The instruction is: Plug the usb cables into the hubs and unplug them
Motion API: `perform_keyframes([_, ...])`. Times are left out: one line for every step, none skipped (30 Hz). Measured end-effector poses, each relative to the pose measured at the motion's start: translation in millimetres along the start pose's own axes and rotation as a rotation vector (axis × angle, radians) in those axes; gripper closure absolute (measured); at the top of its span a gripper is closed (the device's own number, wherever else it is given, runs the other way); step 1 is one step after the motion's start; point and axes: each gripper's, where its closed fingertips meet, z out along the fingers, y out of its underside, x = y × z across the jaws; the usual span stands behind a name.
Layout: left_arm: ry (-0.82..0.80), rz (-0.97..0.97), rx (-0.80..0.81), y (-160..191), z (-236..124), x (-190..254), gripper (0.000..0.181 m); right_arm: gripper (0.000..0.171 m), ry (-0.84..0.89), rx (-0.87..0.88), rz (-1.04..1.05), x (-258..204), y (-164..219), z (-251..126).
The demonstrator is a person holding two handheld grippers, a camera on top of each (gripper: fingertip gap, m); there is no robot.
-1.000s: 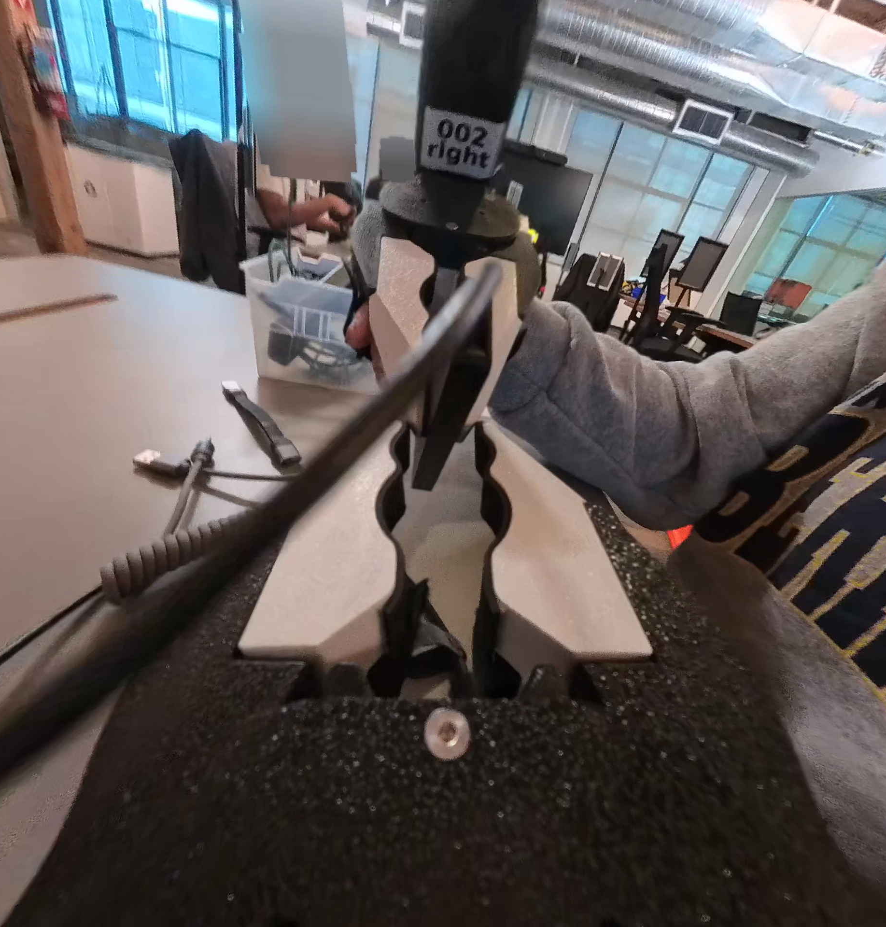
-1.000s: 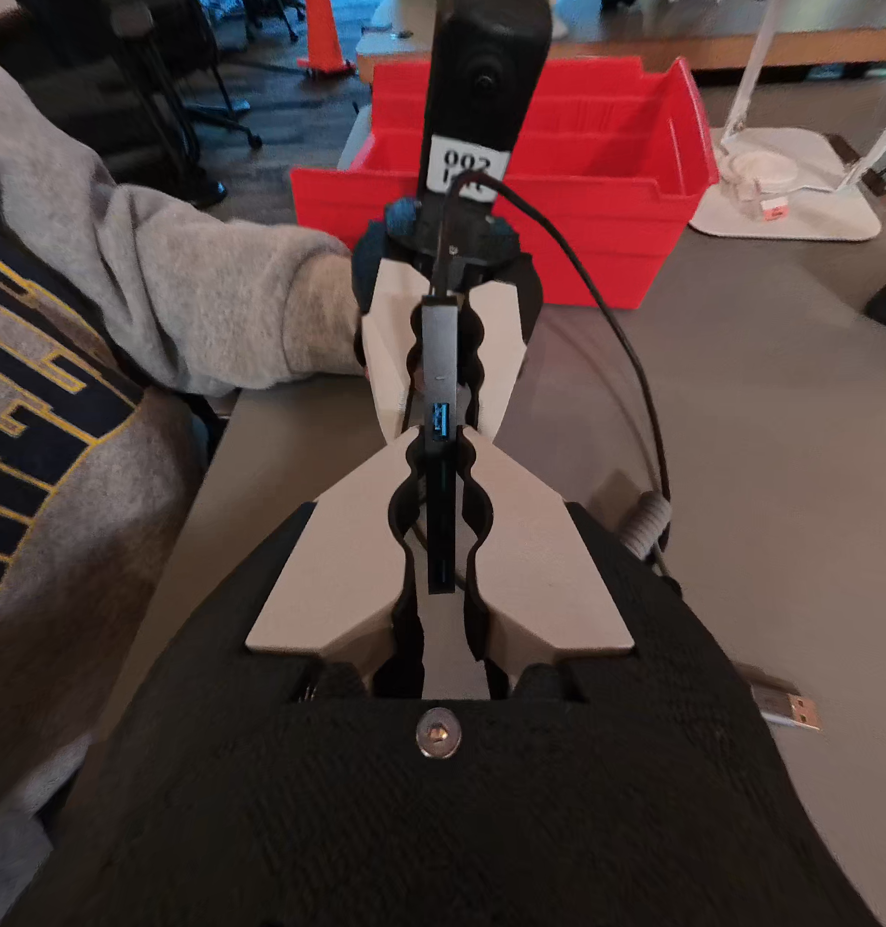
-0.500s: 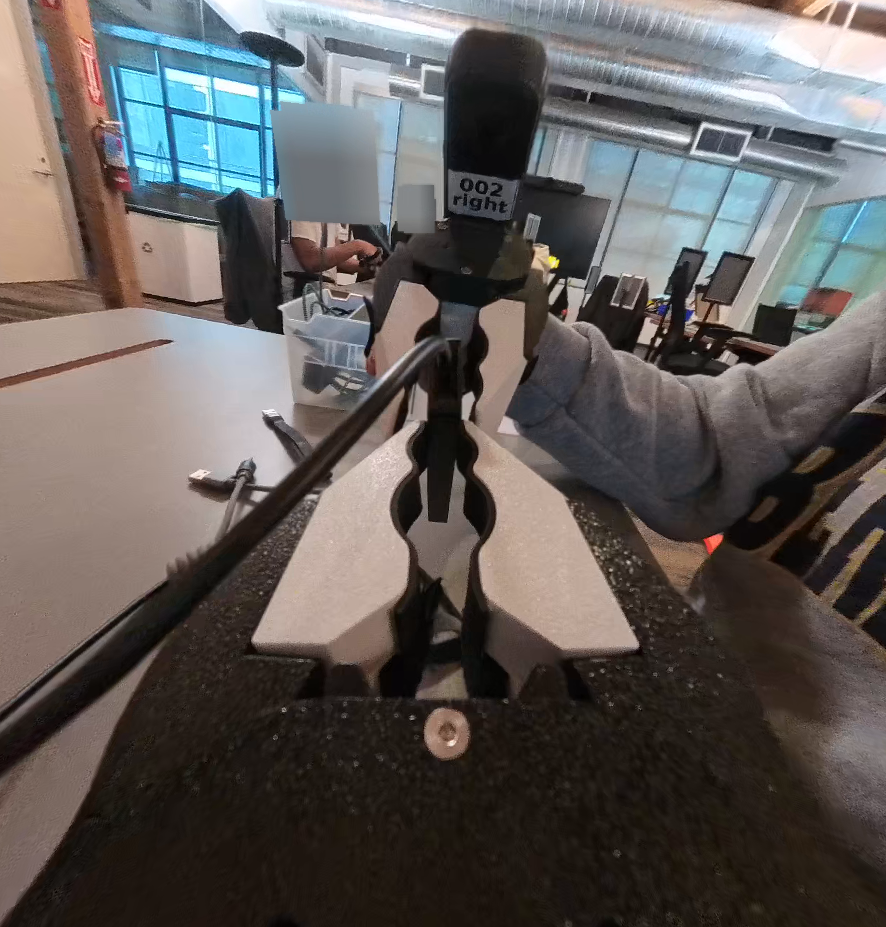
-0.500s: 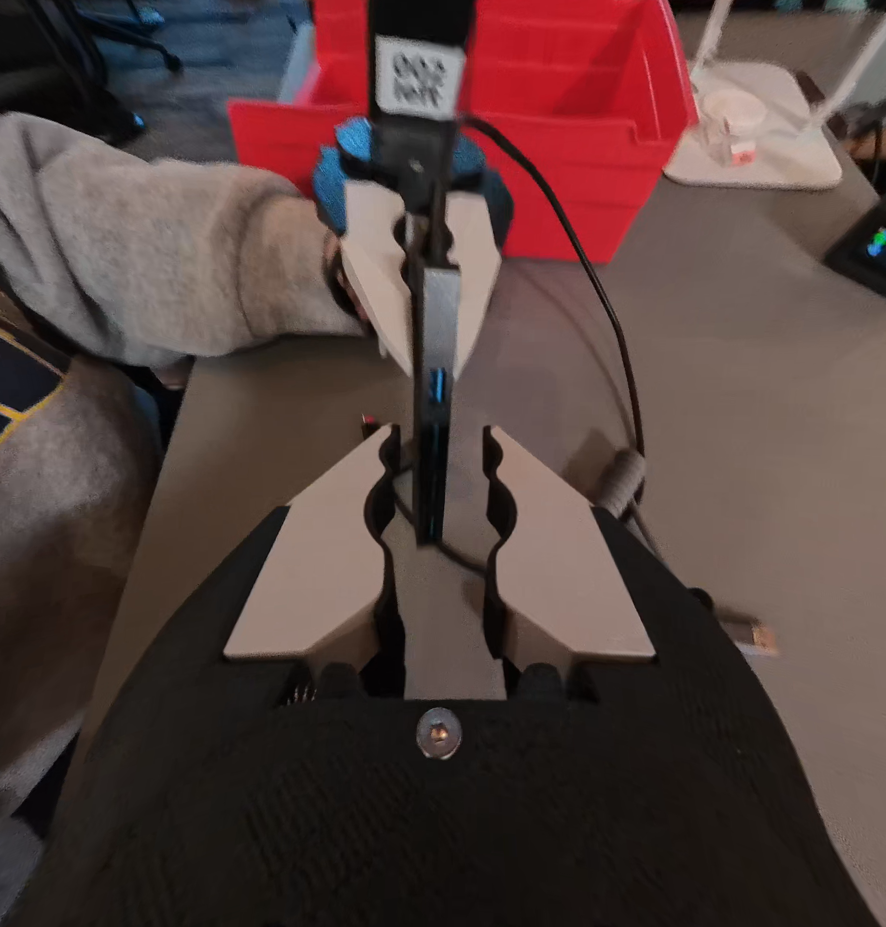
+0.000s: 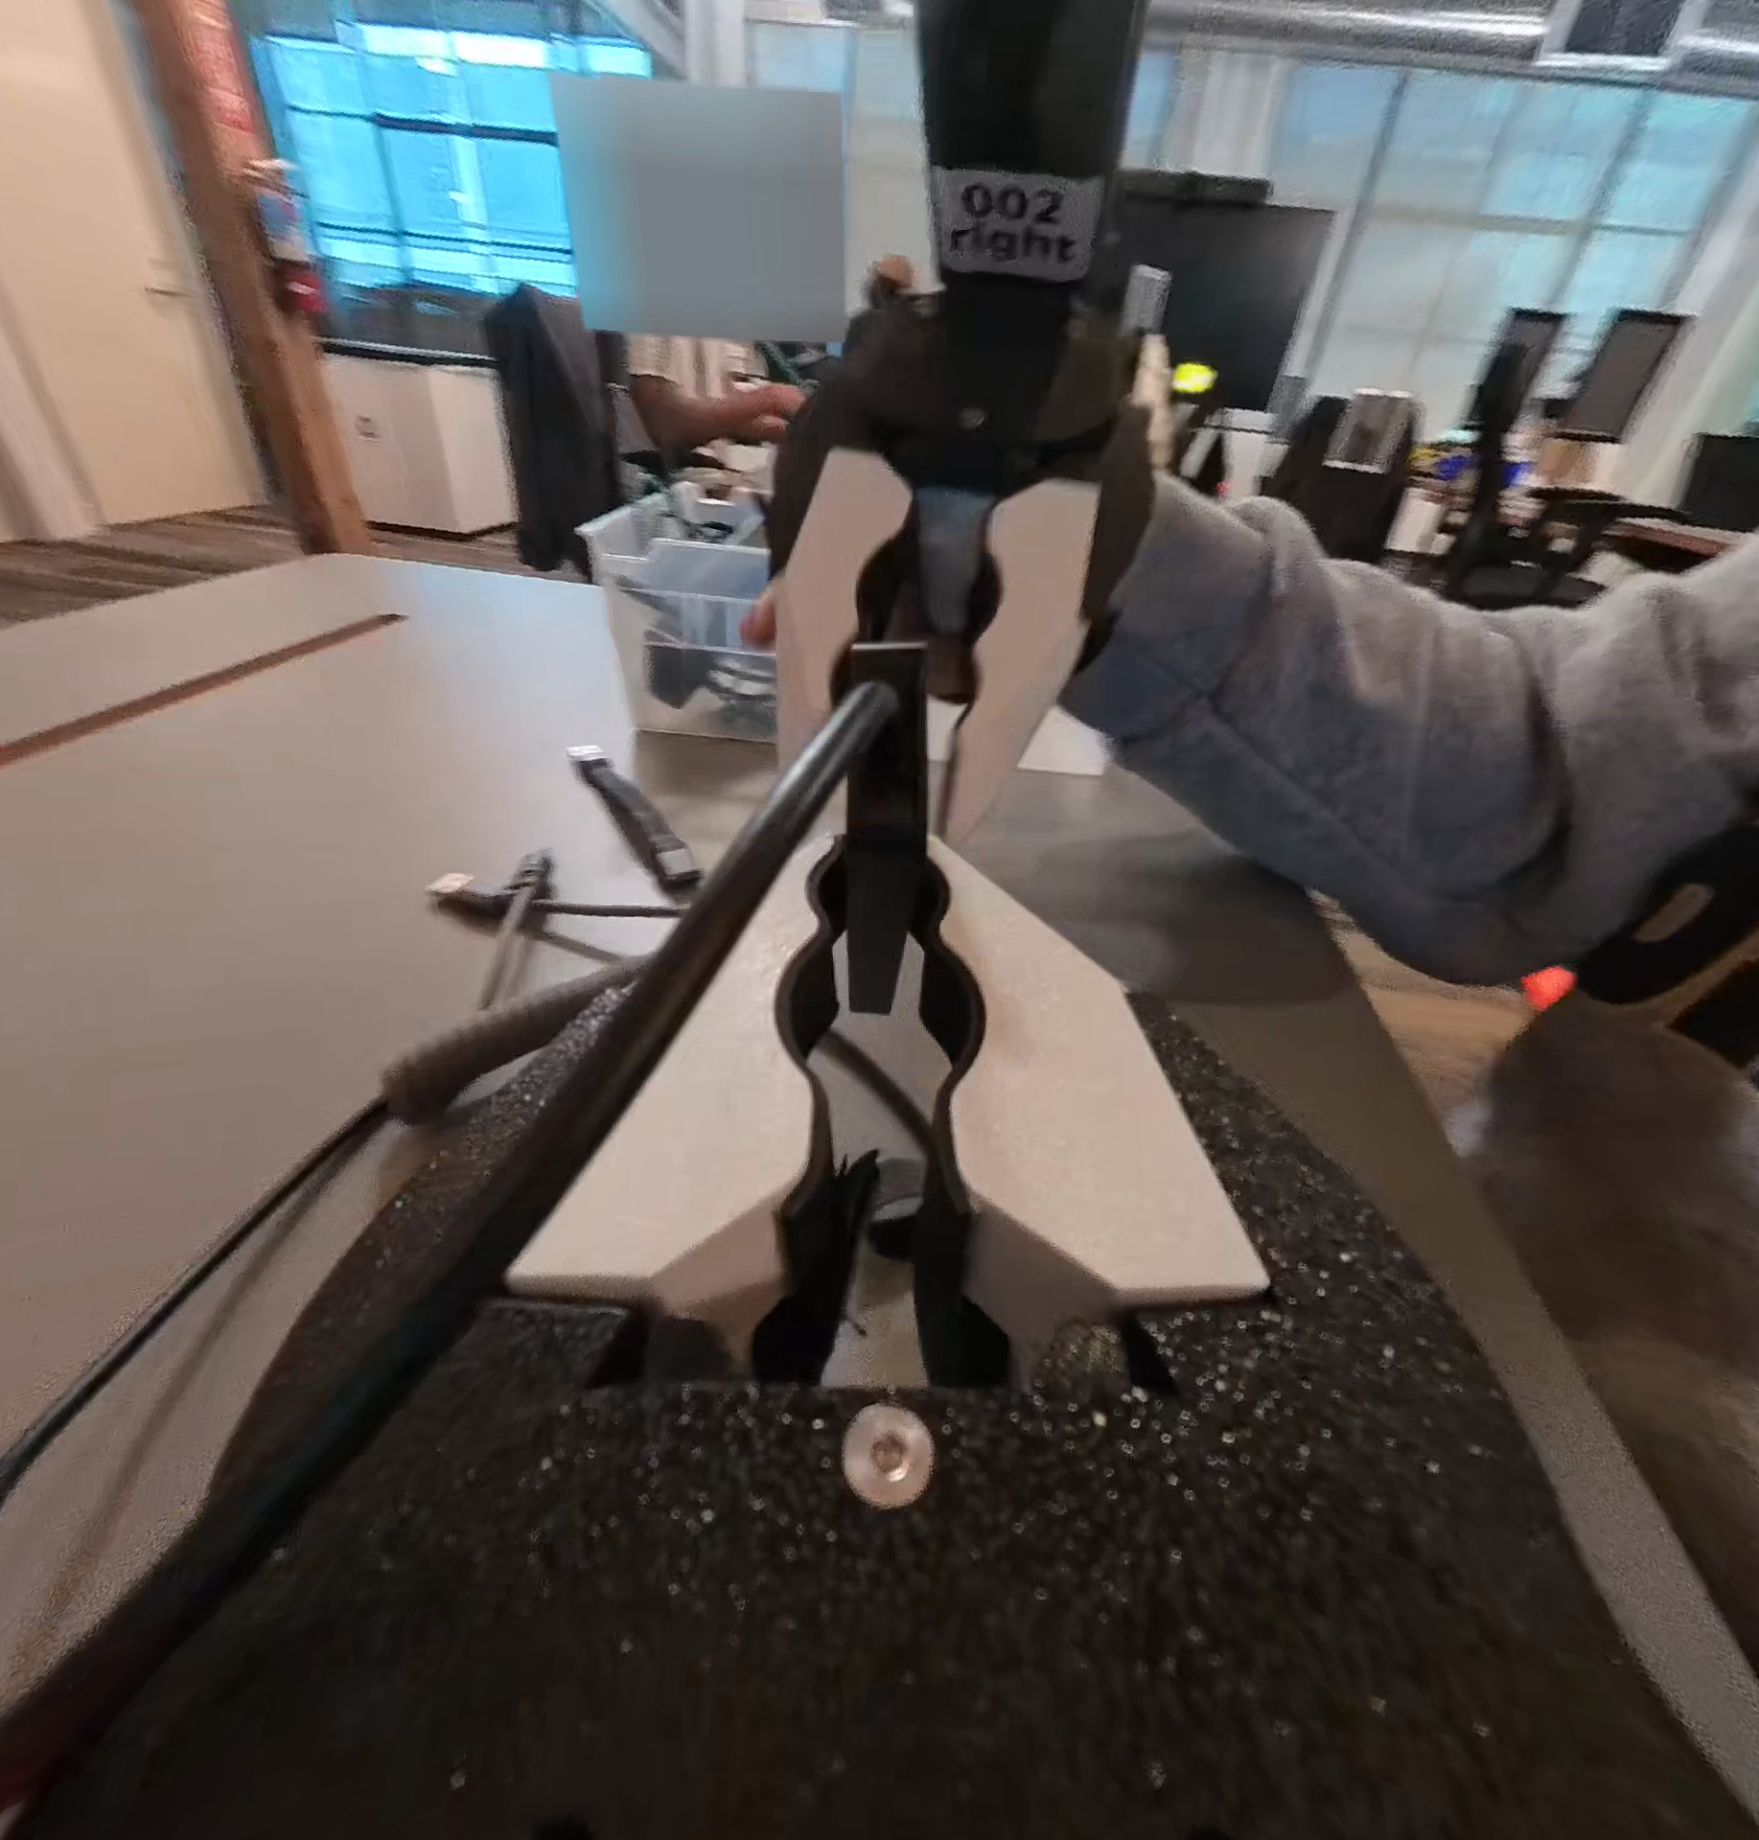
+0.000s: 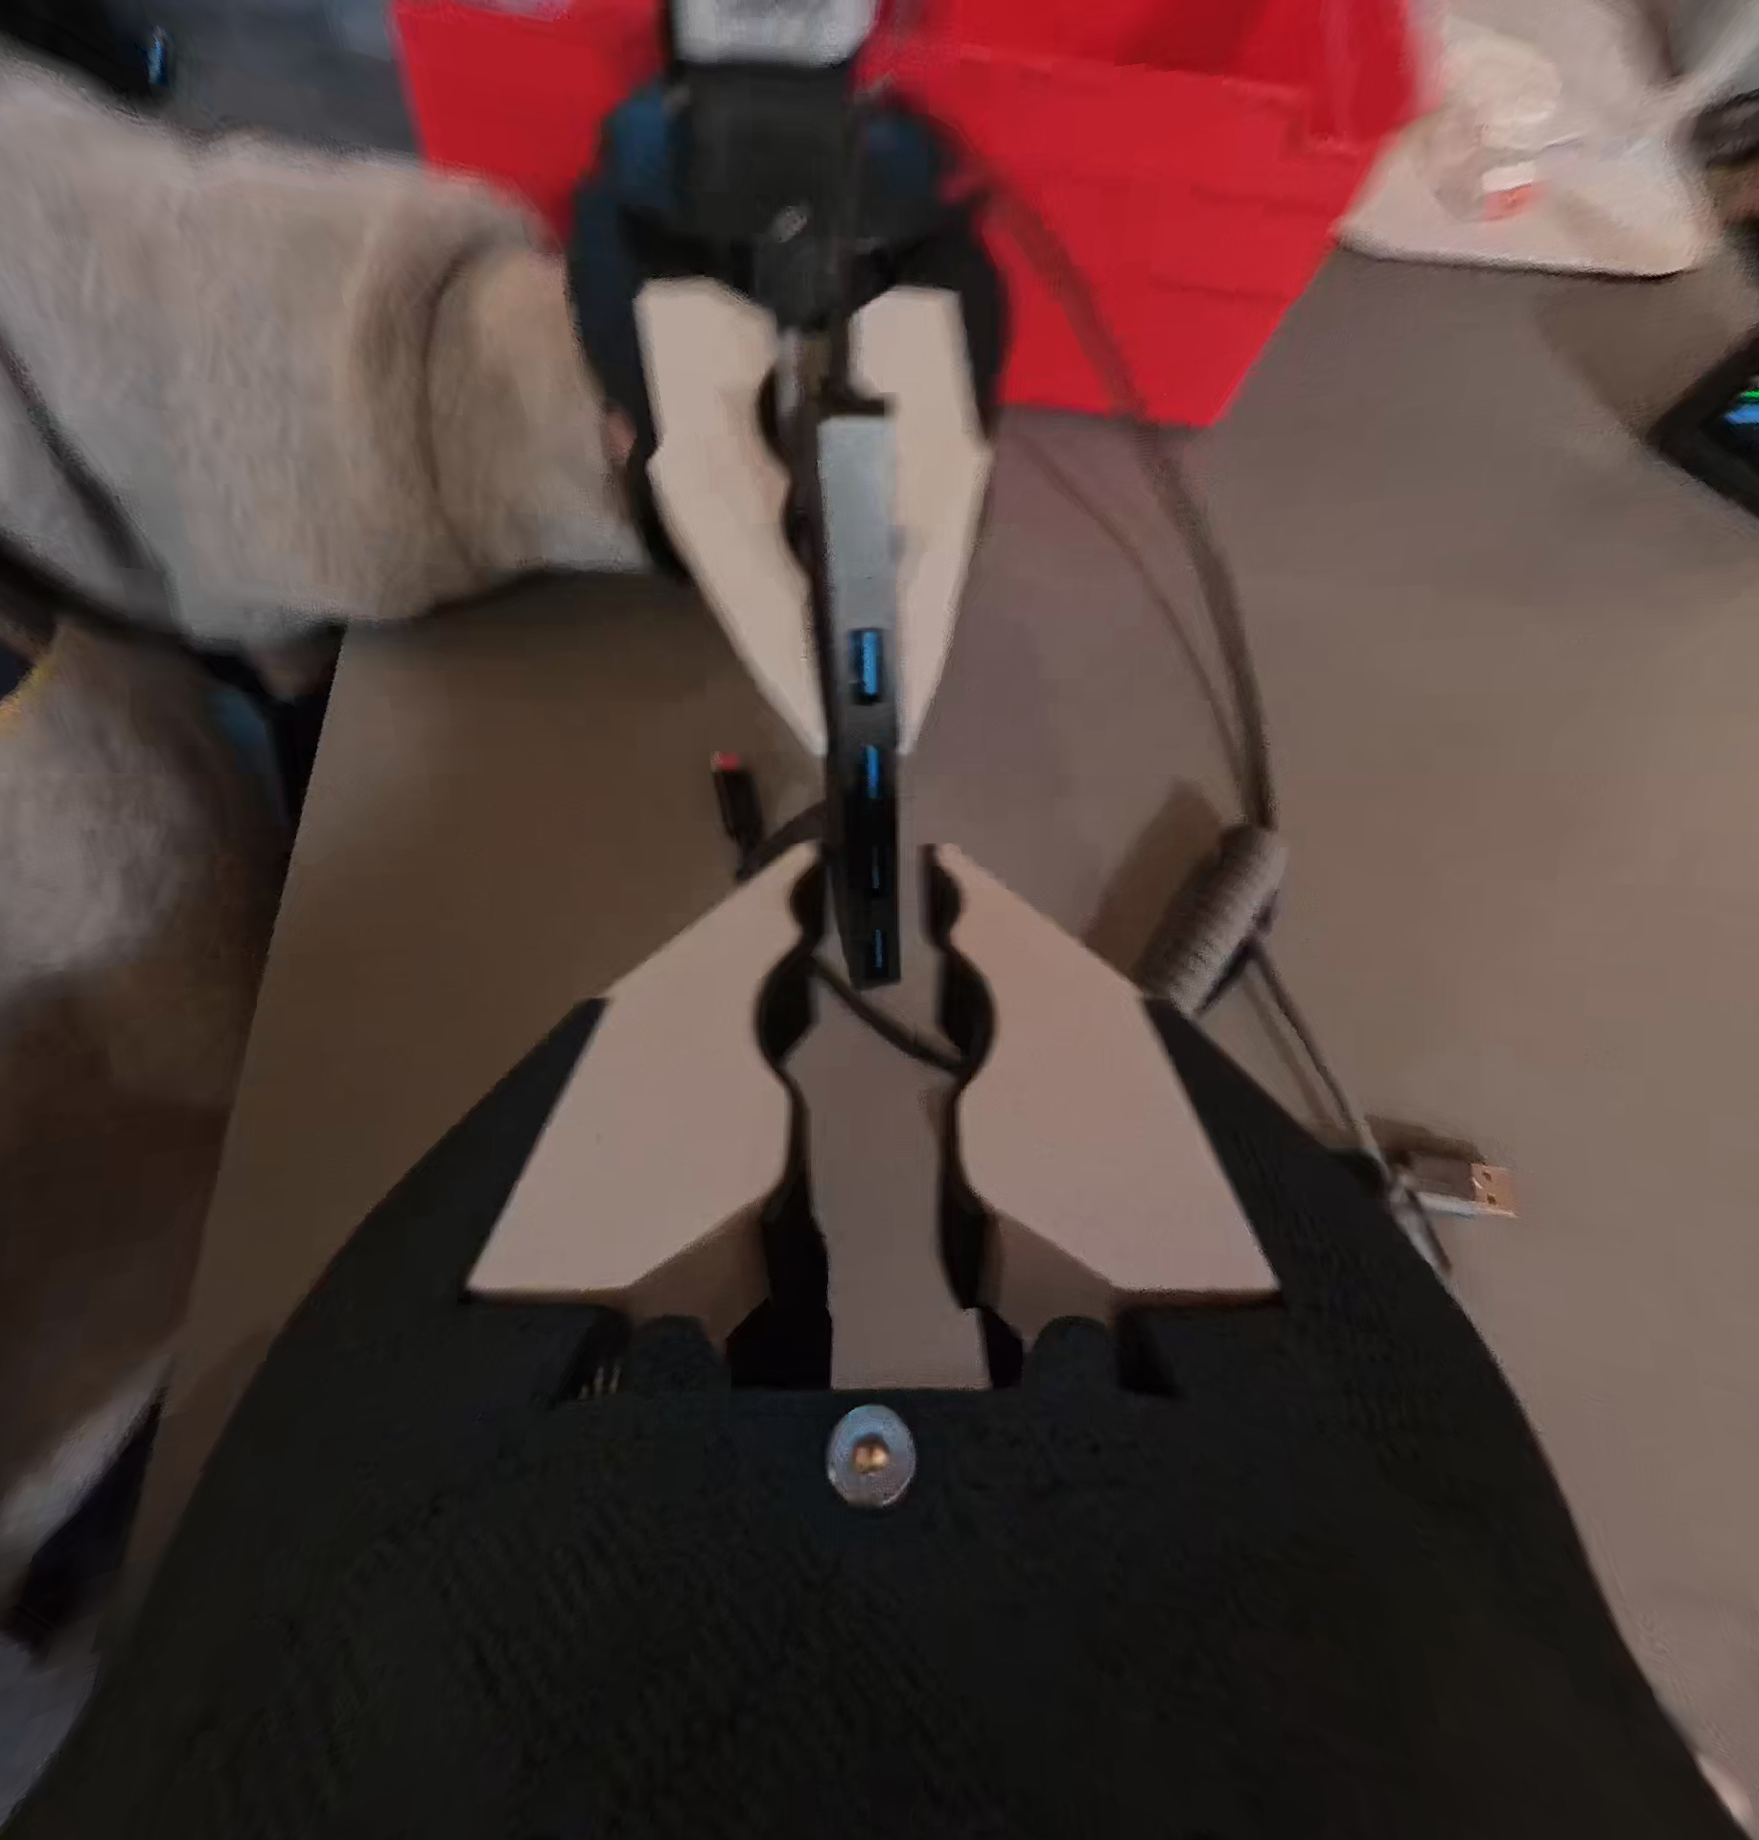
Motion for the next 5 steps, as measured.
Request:
perform_keyframes([-0.049,0.006,0.011,-0.7,-4.7,-7.9,0.174,0.133,0.046,0.064,0.071,12.3,-6.1,-12.2])
perform_keyframes([-0.081,0.015,0.018,-2.2,-9.2,-13.3,0.174,0.134,0.131,0.139,0.149,32.1,-11.6,-28.3])
perform_keyframes([-0.13,0.04,0.019,-3.4,-12.4,-19.9,0.174,0.145,0.284,0.177,0.243,61.6,-8.9,-45.4])
perform_keyframes([-0.177,0.071,0.011,-3.1,-14.3,-25.4,0.173,0.148,0.426,0.134,0.348,86.7,6.6,-57.7])
perform_keyframes([-0.209,0.092,0.008,-3.0,-15.4,-28.4,0.173,0.147,0.49,0.086,0.438,98.5,20.6,-61.5])
